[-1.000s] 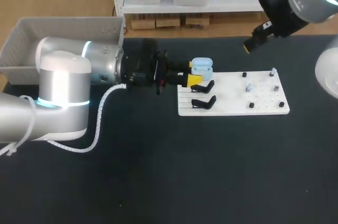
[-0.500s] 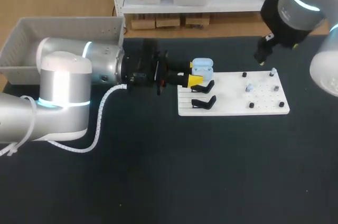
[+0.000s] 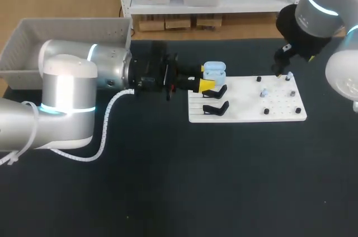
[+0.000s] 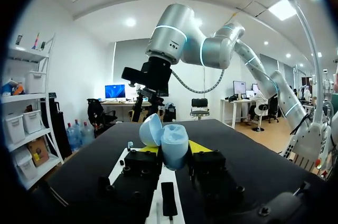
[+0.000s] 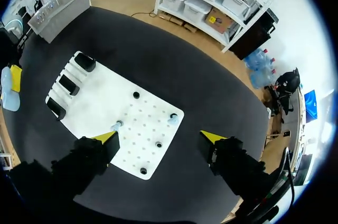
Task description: Pick up each earbud case from the left stands, insert the matching earbuds, close the lid, and place the case in the box.
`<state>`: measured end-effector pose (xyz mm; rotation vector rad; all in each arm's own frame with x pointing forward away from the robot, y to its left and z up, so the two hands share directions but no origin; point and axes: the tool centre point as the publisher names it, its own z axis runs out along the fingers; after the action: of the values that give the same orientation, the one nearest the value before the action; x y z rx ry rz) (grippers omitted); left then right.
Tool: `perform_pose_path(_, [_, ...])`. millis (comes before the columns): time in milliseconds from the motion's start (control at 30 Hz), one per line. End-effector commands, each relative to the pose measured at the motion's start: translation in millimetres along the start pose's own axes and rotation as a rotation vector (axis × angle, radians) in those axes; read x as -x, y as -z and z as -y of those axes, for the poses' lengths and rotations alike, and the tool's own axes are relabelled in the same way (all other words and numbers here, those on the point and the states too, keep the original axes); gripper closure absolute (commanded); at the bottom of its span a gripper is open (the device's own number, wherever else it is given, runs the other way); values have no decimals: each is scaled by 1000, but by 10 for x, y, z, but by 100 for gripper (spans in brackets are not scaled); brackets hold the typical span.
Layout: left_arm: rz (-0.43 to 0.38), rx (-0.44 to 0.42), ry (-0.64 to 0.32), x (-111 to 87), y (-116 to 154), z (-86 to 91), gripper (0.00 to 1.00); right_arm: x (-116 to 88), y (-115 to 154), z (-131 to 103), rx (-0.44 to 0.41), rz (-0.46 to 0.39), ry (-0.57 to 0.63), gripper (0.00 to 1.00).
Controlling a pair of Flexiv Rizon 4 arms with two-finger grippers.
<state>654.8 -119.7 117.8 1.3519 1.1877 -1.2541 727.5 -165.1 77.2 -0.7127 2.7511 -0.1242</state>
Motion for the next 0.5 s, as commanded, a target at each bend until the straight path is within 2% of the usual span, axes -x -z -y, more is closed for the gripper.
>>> perform_pose_path(33, [1,1,-1,-9,-5,-4,100,88,-109,28,10,-24,11,23])
perform_pose_path(100, [1,1,-1,-9,-5,-4,100,87,-141,39,10,-30,16,15])
perform_pose_path(133, [1,1,-1,-9,-5,-4,100,86,-161,53,10,-32,17,15])
perform_pose_path(367, [1,1,-1,-9,-5,-4,100,33,-288,121,15,-48,3,29])
perform_pose_path(500, [1,1,-1,-9,-5,-4,100,-7,-370,132,16,-72,0,49])
